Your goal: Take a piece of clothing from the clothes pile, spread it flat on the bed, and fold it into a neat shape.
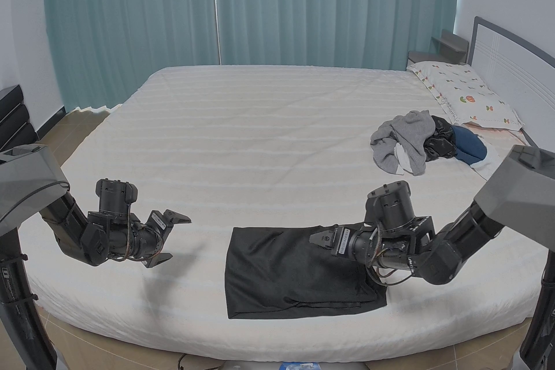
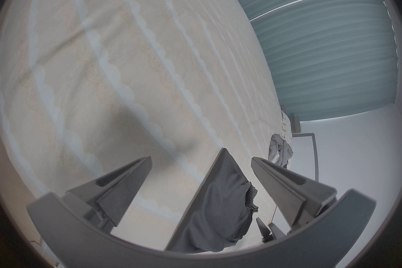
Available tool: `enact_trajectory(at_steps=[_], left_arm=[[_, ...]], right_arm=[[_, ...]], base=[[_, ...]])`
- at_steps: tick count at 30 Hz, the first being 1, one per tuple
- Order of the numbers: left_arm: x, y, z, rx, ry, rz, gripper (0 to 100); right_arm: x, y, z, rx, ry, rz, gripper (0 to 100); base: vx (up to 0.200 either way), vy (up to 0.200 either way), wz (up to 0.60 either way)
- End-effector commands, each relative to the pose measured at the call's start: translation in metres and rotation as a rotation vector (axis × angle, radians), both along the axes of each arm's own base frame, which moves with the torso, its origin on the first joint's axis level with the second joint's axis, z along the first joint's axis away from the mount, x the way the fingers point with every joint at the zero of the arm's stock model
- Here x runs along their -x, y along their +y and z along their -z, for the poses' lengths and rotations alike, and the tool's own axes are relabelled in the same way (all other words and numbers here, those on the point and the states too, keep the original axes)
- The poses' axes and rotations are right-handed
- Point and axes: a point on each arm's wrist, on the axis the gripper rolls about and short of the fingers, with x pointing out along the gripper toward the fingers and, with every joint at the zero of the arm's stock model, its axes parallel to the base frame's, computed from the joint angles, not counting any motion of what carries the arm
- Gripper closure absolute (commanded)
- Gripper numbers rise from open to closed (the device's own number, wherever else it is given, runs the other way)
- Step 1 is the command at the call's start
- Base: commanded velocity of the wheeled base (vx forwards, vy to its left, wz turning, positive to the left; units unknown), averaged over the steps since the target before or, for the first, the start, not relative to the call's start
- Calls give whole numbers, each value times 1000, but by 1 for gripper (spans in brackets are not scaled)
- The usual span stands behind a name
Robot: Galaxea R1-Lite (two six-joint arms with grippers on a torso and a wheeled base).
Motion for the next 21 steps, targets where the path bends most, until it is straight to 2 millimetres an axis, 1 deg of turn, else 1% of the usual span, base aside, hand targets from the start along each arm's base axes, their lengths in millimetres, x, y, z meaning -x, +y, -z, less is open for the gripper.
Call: enact_trajectory(at_steps=[1, 6, 12, 15, 17, 19, 21], left_arm=[[0, -1, 1, 0, 3, 2, 0], [0, -1, 1, 0, 3, 2, 0], [0, -1, 1, -2, 2, 4, 0], [0, -1, 1, 0, 1, 2, 0], [0, -1, 1, 0, 1, 2, 0], [0, -1, 1, 0, 1, 2, 0], [0, -1, 1, 0, 1, 2, 0]], right_arm=[[-19, 25, 33, 27, 61, -17, 0], [-25, 30, 33, -12, 78, 5, 0], [-19, 35, 18, -72, 84, -35, 0], [-18, 38, 22, -77, 100, -48, 0], [-18, 40, 31, -66, 112, -49, 0], [-19, 40, 33, -63, 116, -49, 0], [-25, 42, 40, -59, 116, -38, 0]], base=[[0, 0, 0], [0, 0, 0], [0, 0, 0], [0, 0, 0], [0, 0, 0], [0, 0, 0], [0, 0, 0]])
